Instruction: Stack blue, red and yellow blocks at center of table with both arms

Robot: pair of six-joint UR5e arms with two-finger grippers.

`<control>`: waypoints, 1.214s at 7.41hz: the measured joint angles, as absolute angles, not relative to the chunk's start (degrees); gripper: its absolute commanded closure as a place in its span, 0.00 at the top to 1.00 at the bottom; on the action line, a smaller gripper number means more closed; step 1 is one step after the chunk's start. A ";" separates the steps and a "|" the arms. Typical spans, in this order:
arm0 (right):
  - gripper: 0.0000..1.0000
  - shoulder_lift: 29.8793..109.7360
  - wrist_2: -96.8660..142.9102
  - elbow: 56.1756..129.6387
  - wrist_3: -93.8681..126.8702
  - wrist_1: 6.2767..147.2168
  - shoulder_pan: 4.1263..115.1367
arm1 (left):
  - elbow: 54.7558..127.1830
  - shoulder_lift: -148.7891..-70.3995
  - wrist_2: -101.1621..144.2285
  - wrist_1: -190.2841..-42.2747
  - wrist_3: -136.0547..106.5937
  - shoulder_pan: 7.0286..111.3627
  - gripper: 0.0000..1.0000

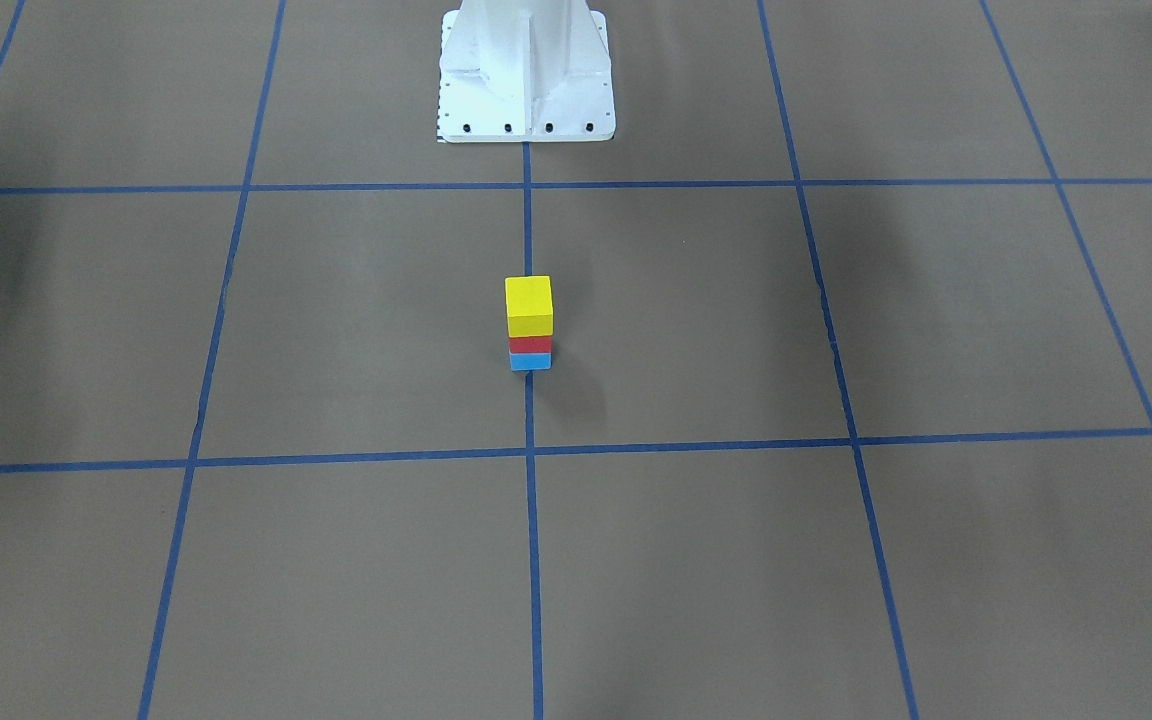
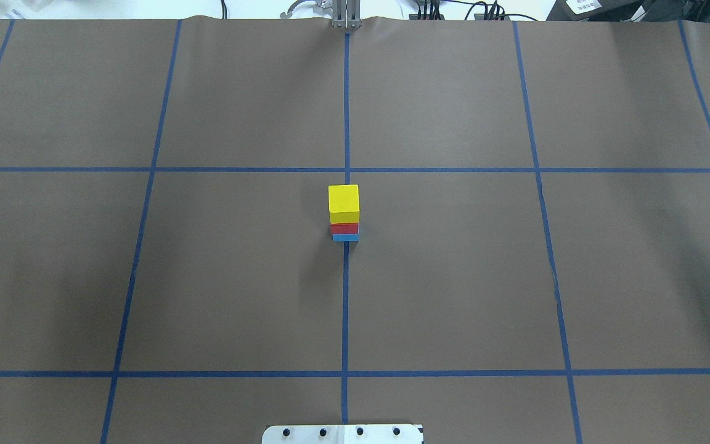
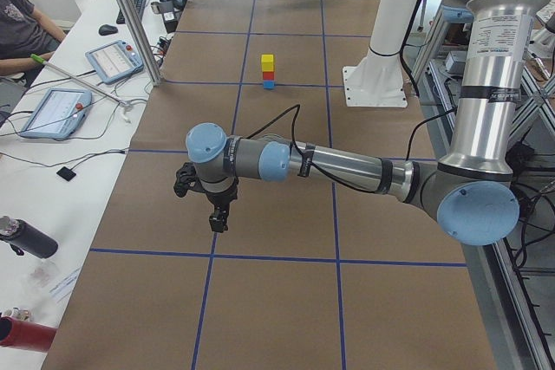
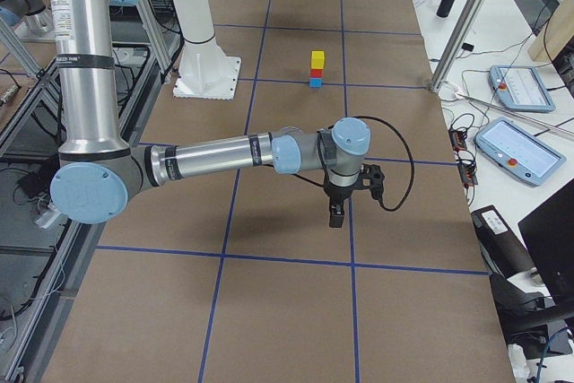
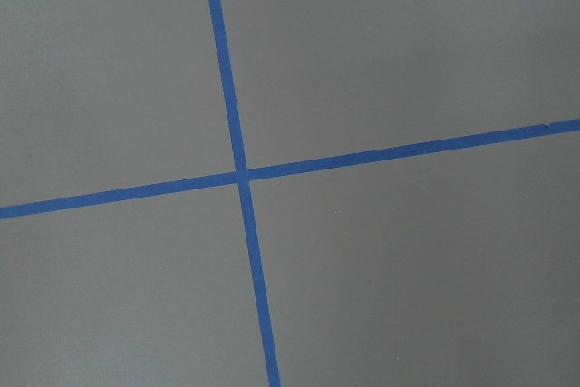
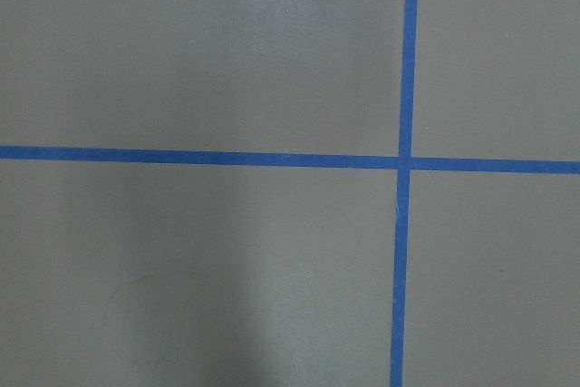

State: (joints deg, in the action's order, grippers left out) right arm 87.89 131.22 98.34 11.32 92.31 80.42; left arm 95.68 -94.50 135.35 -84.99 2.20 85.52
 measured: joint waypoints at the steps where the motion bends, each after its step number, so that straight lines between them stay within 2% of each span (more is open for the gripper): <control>1: 1.00 87.89 131.22 98.35 11.35 92.32 80.42 | 95.69 -94.41 135.35 -84.99 2.20 85.52 1.00; 9: 1.00 87.89 131.13 98.18 11.45 92.28 80.42 | 96.41 -93.78 135.30 -84.99 2.00 85.51 1.00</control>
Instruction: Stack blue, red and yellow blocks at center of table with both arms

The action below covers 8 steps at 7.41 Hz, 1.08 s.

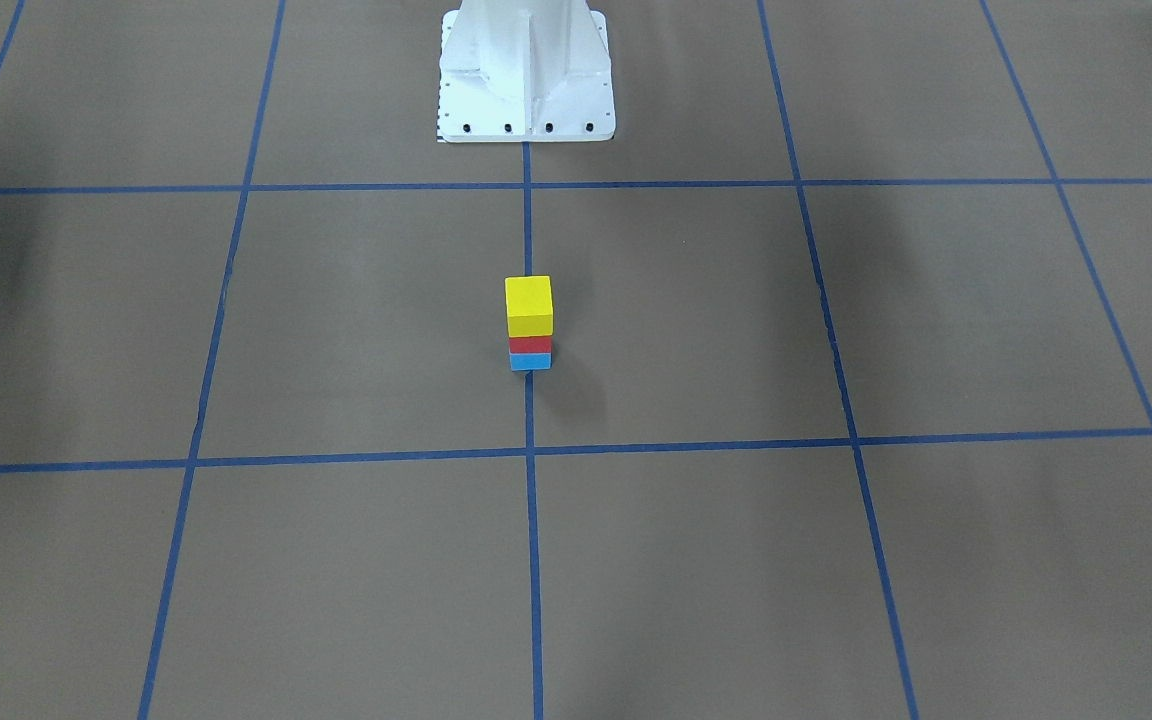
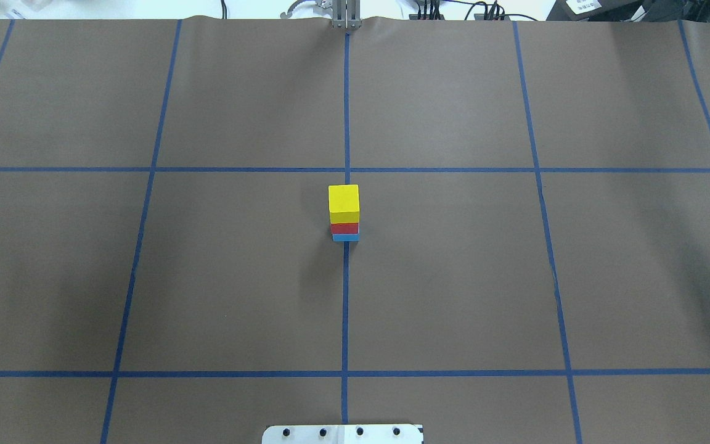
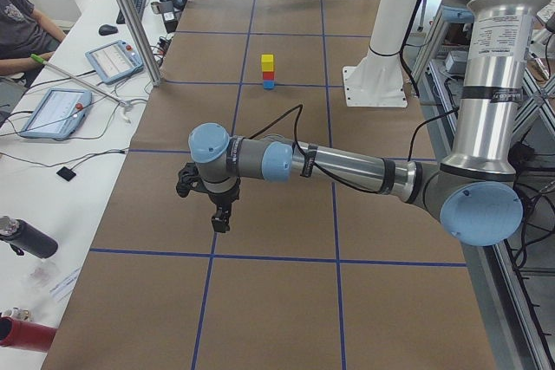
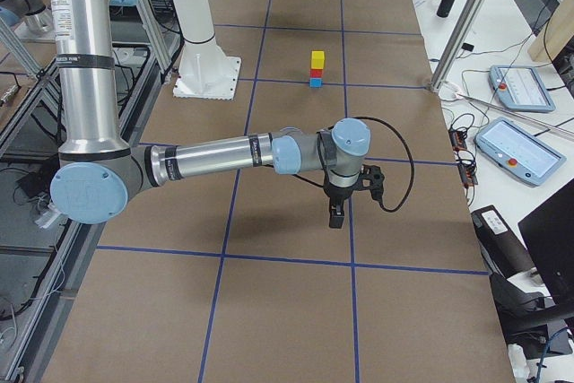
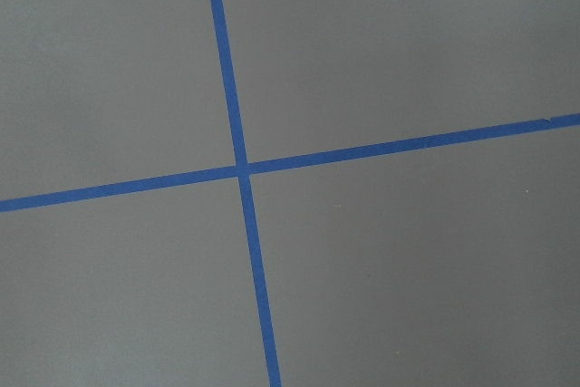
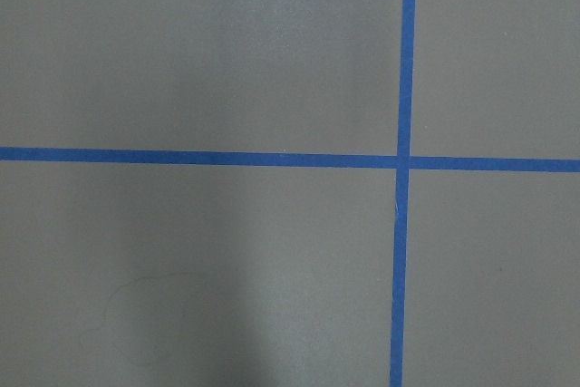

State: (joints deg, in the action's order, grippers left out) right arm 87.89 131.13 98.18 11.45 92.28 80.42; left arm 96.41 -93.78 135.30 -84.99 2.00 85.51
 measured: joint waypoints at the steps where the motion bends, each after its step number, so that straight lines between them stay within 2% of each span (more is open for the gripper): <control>1: 1.00 87.89 131.13 98.15 11.45 92.29 80.42 | 96.40 -93.78 135.29 -84.99 1.98 85.47 1.00; 8: 1.00 87.89 131.13 98.17 11.43 92.29 80.42 | 97.54 -93.67 135.68 -84.91 1.88 85.52 1.00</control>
